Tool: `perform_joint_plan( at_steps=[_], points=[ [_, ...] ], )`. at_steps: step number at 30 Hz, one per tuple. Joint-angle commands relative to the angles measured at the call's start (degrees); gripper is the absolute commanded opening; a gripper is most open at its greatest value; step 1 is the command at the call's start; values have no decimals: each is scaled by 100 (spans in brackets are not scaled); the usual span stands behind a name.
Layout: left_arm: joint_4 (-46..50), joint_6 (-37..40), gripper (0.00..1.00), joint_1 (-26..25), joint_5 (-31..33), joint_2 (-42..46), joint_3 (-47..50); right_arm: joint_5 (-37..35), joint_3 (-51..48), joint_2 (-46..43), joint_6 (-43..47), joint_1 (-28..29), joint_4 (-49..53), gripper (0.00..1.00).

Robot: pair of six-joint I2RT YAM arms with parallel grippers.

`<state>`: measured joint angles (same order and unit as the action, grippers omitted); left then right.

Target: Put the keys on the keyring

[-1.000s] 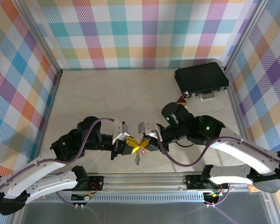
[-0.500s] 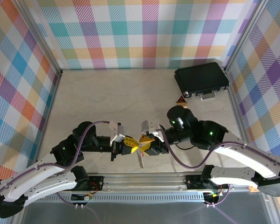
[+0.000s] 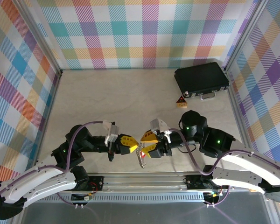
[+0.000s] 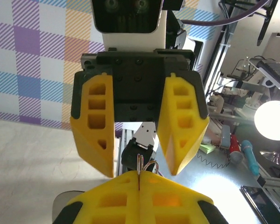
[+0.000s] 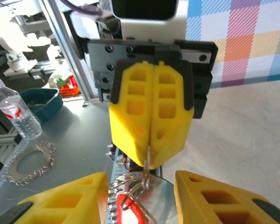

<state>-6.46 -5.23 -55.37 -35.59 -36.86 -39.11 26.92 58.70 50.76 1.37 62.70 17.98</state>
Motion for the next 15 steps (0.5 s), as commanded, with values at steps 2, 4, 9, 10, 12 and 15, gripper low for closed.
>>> perform_joint_plan(
  at_steps=[2, 4, 9, 10, 12, 15],
  points=[
    [-497, -118, 0, -29, -171, 118, 70, 162, -103, -152, -189, 39, -337, 42],
    [-505, -109, 0, -26, -182, 109, 62, 15, -121, -198, -203, 47, -315, 41],
    [-524, -59, 0, -26, -185, 61, 18, -361, -122, -187, -161, 42, -228, 32],
    [-560, -78, 0, -26, -194, 57, 30, -383, -122, -187, -159, 41, -231, 30],
    [-634, -112, 0, -27, -219, 41, 40, -422, -151, -213, -153, 45, -255, 27],
    [-722, -169, 0, -26, -220, 39, 91, -469, -235, -307, -150, 43, -337, 24]
  ],
)
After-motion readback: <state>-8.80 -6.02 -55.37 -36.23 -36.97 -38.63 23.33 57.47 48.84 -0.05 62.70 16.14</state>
